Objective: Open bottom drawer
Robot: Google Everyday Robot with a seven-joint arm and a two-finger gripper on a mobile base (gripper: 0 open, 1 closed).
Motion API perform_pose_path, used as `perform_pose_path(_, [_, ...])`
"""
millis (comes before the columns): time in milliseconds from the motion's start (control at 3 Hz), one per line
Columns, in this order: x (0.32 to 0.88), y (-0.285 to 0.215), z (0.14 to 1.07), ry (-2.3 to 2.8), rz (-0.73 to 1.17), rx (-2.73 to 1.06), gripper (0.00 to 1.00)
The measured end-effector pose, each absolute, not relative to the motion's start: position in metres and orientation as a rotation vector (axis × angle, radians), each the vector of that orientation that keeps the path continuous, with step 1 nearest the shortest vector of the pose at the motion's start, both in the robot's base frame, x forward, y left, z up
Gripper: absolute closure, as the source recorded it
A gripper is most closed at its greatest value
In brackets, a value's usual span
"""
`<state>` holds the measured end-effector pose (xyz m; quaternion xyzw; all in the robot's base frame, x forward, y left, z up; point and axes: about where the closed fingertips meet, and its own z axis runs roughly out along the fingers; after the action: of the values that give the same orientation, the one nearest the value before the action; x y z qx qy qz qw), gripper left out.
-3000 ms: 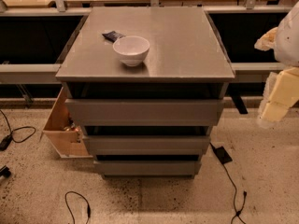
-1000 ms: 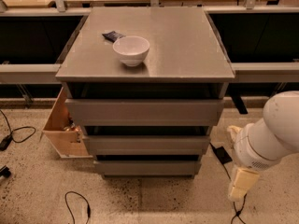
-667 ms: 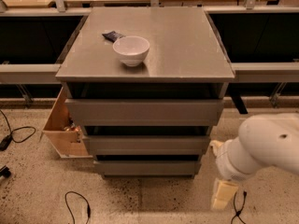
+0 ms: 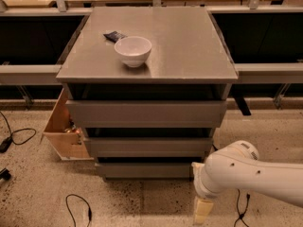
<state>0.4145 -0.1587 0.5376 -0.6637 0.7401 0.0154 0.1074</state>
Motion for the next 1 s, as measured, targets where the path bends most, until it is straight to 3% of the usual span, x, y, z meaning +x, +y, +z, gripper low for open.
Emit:
perform_pose_path(333, [0.439,-0.153,0.483,2.205,-0.031,-1.969,0.00])
perform_pose_path(1000, [0.444,-0.151,0.459,2.212,-0.031,-1.991,0.00])
